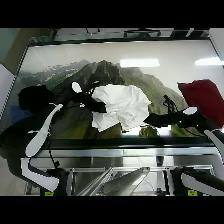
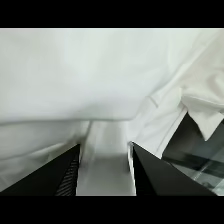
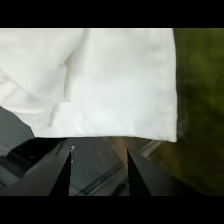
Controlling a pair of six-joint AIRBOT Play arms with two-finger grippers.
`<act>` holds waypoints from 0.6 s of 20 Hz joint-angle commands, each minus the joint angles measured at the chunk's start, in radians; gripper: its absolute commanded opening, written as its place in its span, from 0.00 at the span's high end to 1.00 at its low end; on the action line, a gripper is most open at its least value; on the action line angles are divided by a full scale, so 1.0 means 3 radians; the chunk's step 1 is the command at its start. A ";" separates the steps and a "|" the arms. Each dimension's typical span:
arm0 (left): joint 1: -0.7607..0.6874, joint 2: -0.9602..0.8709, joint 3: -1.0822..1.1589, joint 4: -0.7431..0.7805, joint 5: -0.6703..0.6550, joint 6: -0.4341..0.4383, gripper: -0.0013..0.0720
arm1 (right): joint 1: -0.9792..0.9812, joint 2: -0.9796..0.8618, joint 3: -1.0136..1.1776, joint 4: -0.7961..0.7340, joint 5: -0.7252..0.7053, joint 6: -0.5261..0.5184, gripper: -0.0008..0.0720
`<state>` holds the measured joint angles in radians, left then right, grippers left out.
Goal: Fold the shirts.
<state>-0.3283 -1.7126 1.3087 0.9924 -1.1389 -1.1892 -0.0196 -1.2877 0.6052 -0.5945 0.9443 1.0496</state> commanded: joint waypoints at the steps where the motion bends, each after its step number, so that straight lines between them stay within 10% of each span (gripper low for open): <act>1: -0.0120 -0.0008 -0.0008 0.0125 0.0245 -0.0031 0.51 | 0.0201 -0.0118 -0.0029 0.0233 -0.0306 -0.0019 0.46; 8: -0.0151 -0.0008 -0.0006 0.0117 0.0259 -0.0027 0.58 | 0.0544 -0.0548 -0.0023 0.0725 -0.0515 -0.0233 0.48; 9: -0.0151 -0.0008 -0.0003 0.0114 0.0254 -0.0027 0.78 | 0.0562 -0.0570 -0.0019 0.0896 -0.0543 -0.0341 0.54; 12: -0.0151 -0.0008 0.0132 0.0086 0.0182 -0.0029 0.93 | 0.0563 -0.0593 0.0036 0.1186 -0.0591 -0.0460 0.87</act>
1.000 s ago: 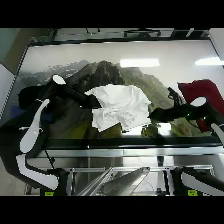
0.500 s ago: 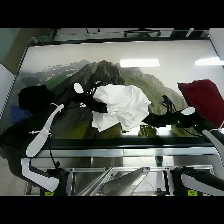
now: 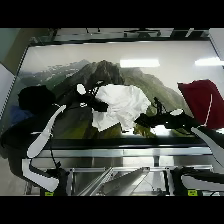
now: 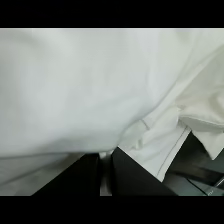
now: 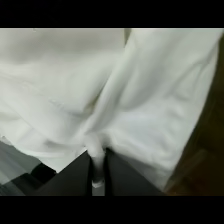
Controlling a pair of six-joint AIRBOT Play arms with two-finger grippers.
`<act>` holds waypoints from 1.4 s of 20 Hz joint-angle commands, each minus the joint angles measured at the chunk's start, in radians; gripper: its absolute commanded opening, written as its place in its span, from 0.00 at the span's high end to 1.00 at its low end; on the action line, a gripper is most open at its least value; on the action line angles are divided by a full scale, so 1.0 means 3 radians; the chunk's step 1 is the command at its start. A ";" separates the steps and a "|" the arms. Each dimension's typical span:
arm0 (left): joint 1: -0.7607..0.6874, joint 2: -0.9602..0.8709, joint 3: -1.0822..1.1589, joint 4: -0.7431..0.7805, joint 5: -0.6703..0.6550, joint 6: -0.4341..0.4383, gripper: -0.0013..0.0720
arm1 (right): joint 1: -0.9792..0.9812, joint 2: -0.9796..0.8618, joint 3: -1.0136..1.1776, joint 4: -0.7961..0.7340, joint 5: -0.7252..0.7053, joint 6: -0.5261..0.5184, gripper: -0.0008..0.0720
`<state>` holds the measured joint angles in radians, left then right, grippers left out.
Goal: Fold the shirts.
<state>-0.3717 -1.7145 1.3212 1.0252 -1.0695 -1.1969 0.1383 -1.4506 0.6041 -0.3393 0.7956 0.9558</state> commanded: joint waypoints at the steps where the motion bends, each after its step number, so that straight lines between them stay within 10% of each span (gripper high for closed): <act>1: -0.0005 -0.0001 0.0207 -0.0022 -0.0130 -0.0004 0.95 | 0.0036 -0.0048 0.0075 0.0333 -0.0098 -0.0146 0.97; 11: 0.0432 0.0314 0.1587 -0.0425 -0.0974 -0.0225 0.95 | -0.0750 0.0690 0.0706 -0.0936 0.0493 0.0476 0.97; 18: 0.1644 0.1223 0.1966 -0.2126 -0.0982 -0.0229 0.95 | -0.1728 0.1511 0.2391 -0.0951 0.1221 0.0534 0.97; 28: 0.2288 0.2210 0.1966 -0.2687 -0.1086 -0.0229 0.95 | -0.1756 0.1656 0.4194 -0.0950 0.1040 0.0526 0.97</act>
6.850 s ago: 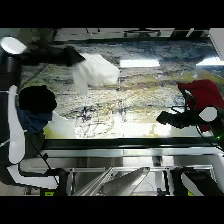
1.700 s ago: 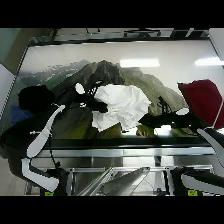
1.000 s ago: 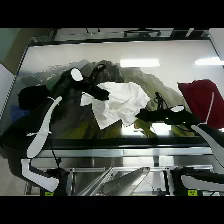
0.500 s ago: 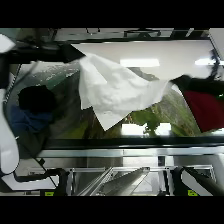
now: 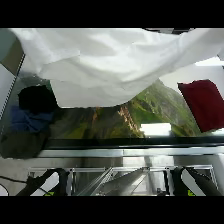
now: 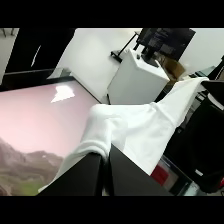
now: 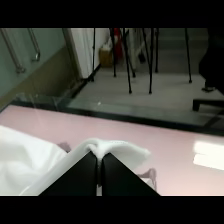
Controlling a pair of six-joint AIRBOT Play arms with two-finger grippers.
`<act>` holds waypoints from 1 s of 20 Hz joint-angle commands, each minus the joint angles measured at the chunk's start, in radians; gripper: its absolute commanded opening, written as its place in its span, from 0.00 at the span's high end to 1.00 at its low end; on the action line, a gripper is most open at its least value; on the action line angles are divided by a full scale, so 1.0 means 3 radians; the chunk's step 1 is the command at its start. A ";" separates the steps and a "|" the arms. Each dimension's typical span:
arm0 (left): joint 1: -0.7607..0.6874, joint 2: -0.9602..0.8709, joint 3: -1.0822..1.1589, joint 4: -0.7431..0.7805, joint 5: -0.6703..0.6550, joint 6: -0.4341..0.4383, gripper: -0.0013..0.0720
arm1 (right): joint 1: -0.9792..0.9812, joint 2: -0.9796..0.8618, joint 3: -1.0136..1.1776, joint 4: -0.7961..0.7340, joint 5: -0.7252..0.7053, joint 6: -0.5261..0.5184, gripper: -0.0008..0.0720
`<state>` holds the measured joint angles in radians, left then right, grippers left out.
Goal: Fold the shirts.
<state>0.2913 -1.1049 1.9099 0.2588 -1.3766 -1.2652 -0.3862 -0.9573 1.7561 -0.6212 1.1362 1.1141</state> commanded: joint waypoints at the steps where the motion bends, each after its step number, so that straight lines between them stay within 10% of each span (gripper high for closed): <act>1: 0.0020 0.0151 -0.0010 -0.0088 -0.0089 -0.0001 0.95 | -0.0006 -0.0010 0.0354 -0.0011 -0.0112 -0.0001 0.97; 15: -0.0542 -0.1616 -0.1617 0.0640 0.0258 0.0683 0.94 | 0.1427 -0.2481 0.0350 -0.0769 -0.0226 0.0249 0.96; 16: -0.0483 -0.1742 -0.1606 0.0637 0.0256 0.0767 0.84 | 0.1404 -0.2555 0.0350 -0.0771 -0.0271 0.0326 0.75; 17: -0.0420 -0.1878 -0.1537 0.0641 0.0233 0.0782 0.51 | 0.1358 -0.2579 0.0350 -0.0774 -0.0272 0.0370 0.40; 20: -0.0228 -0.2166 -0.1156 0.0645 0.0106 0.0774 0.50 | 0.1076 -0.2499 0.0352 -0.0773 -0.0067 0.0506 0.30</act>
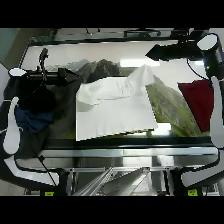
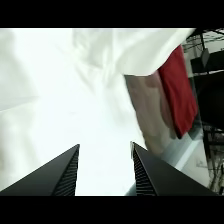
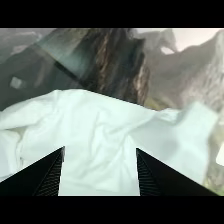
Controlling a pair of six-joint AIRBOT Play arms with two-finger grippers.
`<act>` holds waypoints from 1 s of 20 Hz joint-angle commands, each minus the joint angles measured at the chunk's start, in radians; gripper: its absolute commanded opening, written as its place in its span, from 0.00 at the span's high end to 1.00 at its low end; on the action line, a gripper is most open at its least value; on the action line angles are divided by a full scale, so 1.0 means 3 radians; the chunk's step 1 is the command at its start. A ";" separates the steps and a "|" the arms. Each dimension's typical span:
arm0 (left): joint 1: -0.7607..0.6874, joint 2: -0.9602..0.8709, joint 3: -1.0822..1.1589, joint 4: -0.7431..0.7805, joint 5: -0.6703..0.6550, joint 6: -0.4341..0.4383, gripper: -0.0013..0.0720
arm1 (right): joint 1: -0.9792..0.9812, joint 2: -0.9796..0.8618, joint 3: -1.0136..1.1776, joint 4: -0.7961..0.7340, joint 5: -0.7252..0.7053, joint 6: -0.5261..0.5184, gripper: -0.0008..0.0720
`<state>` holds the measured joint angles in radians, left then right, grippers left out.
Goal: Fold the shirts.
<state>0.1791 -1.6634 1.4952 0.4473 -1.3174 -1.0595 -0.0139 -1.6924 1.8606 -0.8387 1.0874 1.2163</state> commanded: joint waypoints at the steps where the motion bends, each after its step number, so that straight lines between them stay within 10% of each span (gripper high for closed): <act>1: 0.0203 -0.0357 0.0369 0.0020 -0.0113 0.0086 0.50 | -0.0295 -0.0005 0.0004 -0.0048 0.0313 0.0175 0.30; 7: 0.0004 -0.0526 0.1002 0.0968 -0.0567 -0.0019 0.50 | -0.0955 0.0148 -0.0516 -0.0047 0.1745 0.0390 0.40; 20: -0.1317 -0.0540 0.0839 0.2941 -0.0375 0.0013 0.50 | -0.0635 0.1498 -0.4331 0.0254 0.0172 0.0220 0.40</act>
<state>-0.1574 -1.8252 1.7473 1.1988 -1.4765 -1.0580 -0.2516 -1.2968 0.7322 -0.8146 1.3075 1.2865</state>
